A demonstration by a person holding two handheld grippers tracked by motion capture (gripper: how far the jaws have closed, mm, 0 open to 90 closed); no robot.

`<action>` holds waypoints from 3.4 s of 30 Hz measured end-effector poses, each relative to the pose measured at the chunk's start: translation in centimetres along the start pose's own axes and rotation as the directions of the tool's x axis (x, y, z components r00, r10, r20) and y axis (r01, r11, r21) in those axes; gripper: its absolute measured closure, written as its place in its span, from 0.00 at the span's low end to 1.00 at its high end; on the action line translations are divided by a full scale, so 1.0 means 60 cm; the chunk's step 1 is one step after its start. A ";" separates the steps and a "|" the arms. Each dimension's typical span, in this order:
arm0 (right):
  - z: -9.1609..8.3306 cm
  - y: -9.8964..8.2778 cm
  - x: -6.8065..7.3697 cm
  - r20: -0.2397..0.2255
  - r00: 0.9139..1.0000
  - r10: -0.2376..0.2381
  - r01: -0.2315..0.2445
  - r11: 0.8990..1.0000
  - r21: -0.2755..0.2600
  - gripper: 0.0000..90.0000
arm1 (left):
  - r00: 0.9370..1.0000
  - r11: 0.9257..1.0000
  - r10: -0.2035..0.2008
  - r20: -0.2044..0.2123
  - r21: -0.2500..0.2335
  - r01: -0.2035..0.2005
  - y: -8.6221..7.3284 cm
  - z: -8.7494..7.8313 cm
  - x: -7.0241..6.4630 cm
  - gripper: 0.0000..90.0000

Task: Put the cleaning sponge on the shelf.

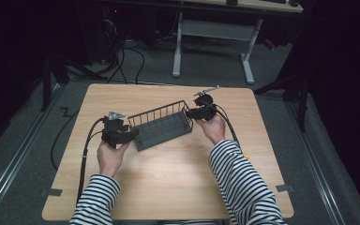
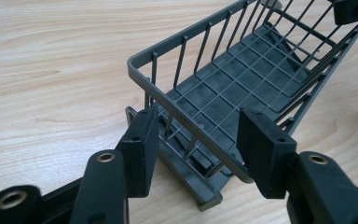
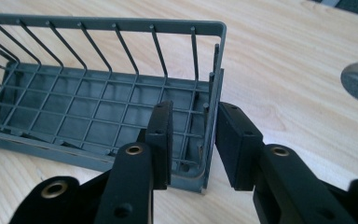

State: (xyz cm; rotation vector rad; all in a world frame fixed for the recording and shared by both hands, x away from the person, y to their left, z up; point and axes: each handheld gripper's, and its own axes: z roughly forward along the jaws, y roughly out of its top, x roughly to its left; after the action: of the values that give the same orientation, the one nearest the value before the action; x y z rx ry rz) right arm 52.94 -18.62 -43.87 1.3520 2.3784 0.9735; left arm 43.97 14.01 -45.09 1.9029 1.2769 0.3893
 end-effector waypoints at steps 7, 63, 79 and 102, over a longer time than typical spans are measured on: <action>-0.022 -0.020 0.000 0.018 1.000 0.000 0.000 0.999 0.043 0.77 | 0.998 0.998 0.064 0.011 0.016 -0.064 -0.009 -0.002 -0.034 0.55; -0.196 -0.196 -0.076 0.023 0.996 0.085 -0.082 0.990 -0.117 0.40 | 1.000 1.000 -0.007 -0.031 0.027 0.008 -0.126 -0.036 0.015 0.34; -0.195 -0.293 -0.111 -0.003 0.988 0.155 -0.154 0.977 -0.148 0.33 | 0.992 0.997 0.017 -0.126 0.075 -0.007 -0.176 -0.010 0.036 0.29; -0.136 -0.319 -0.113 -0.058 0.990 0.126 -0.129 0.990 -0.052 0.28 | 0.982 0.998 0.050 -0.181 0.034 -0.045 -0.193 -0.009 0.026 0.26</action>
State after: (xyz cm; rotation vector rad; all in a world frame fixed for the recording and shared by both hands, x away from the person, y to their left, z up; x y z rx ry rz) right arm 39.68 -34.45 -51.00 1.4906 2.3090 1.1153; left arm 36.95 17.65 -53.68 1.9622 1.3633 0.5827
